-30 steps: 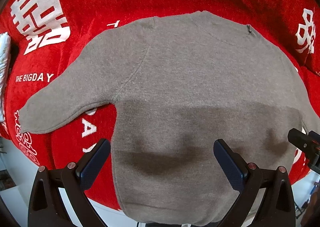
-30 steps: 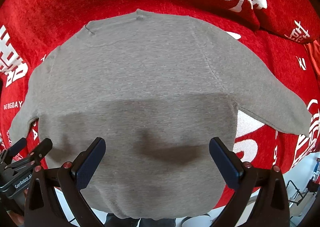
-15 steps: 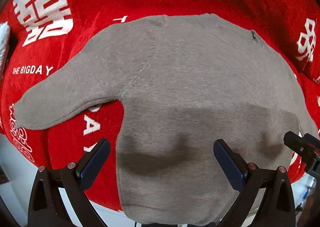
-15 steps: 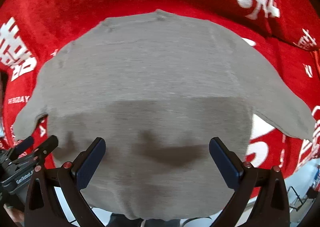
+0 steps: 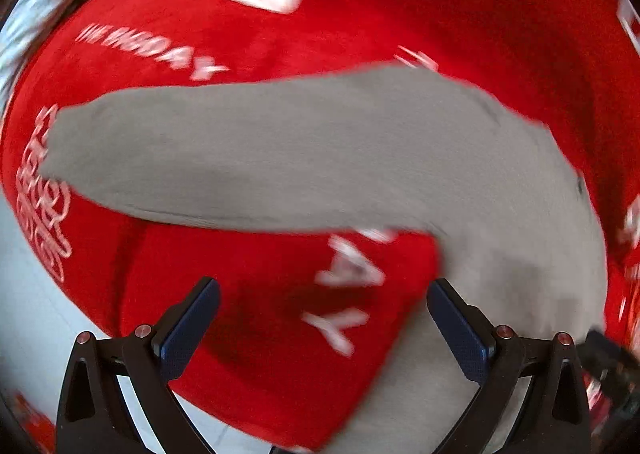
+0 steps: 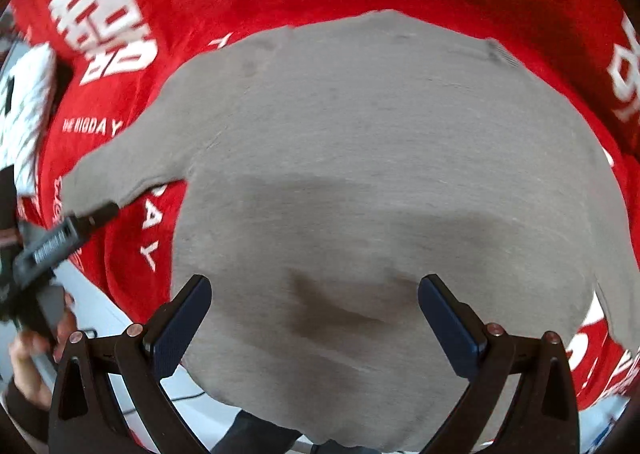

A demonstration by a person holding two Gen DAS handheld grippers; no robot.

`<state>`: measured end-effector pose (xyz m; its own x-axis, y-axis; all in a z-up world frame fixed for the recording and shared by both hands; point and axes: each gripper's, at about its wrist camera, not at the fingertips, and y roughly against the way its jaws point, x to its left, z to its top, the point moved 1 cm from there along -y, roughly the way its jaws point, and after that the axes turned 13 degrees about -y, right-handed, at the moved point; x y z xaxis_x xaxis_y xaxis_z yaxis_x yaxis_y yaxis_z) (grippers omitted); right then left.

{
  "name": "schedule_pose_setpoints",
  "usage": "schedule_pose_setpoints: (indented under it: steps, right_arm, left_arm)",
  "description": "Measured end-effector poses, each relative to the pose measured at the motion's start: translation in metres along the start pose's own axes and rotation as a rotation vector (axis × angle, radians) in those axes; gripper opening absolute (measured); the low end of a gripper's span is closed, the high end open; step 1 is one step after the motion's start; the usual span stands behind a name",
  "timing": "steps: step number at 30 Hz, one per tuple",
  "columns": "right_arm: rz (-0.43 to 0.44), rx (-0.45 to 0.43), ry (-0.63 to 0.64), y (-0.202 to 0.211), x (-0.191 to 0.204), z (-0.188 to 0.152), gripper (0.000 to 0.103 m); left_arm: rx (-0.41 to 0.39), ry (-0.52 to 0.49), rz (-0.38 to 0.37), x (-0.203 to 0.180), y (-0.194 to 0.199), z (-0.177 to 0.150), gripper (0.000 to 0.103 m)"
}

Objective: Fold small clothes
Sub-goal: 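Grasp the sleeve cuff nearest the left gripper and lift it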

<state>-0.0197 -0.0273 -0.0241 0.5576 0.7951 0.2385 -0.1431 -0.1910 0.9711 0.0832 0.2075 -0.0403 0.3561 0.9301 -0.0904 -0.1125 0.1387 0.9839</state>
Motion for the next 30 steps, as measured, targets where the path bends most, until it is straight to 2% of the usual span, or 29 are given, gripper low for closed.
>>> schedule_pose_setpoints:
  steps: [3, 7, 8, 10, 12, 15, 17, 20, 22, 24, 25, 28, 30]
  right_arm:
    - [0.007, 0.028, 0.015, -0.012, 0.013, -0.003, 0.103]
    - [0.022, 0.06, 0.025, -0.024, 0.027, -0.01, 0.103]
    - [0.023, 0.064, 0.029, -0.026, 0.031, -0.011, 0.103]
    - [0.026, 0.07, 0.04, -0.029, 0.037, -0.013, 0.103]
    - [0.023, 0.072, 0.052, -0.032, 0.043, -0.015, 0.103]
    - [0.022, 0.078, 0.062, -0.036, 0.049, -0.016, 0.103]
    - [0.021, 0.08, 0.069, -0.036, 0.051, -0.018, 0.103]
    - [0.03, 0.08, 0.074, -0.036, 0.051, -0.02, 0.103]
    - [0.034, 0.082, 0.066, -0.038, 0.049, -0.022, 0.103]
    - [0.036, 0.087, 0.047, -0.037, 0.045, -0.024, 0.103]
    - [0.04, 0.087, 0.035, -0.036, 0.042, -0.025, 0.103]
    - [0.047, 0.076, 0.017, -0.031, 0.035, -0.028, 0.103]
    - [0.053, 0.063, 0.0, -0.026, 0.027, -0.03, 0.103]
  left_arm:
    - [-0.034, 0.122, -0.011, 0.051, -0.008, -0.003, 0.103]
    - [-0.065, 0.285, -0.091, 0.104, -0.03, -0.013, 0.103]
    - [-0.067, 0.324, -0.135, 0.114, -0.038, -0.015, 0.103]
    - [-0.073, 0.383, -0.225, 0.126, -0.05, -0.016, 0.103]
    - [-0.113, 0.413, -0.262, 0.132, -0.052, -0.013, 0.103]
    - [-0.178, 0.444, -0.362, 0.132, -0.054, -0.002, 0.103]
    - [-0.215, 0.445, -0.362, 0.131, -0.051, 0.008, 0.103]
    - [-0.291, 0.469, -0.278, 0.145, -0.036, 0.018, 0.103]
    - [-0.274, 0.483, -0.236, 0.154, -0.037, 0.019, 0.076]
    - [-0.224, 0.47, -0.218, 0.161, -0.044, 0.018, 0.011]
    - [-0.208, 0.456, -0.233, 0.162, -0.048, 0.017, 0.005]
    - [-0.24, 0.417, -0.226, 0.157, -0.038, 0.015, 0.005]
    - [-0.293, 0.372, -0.216, 0.149, -0.019, 0.016, 0.005]
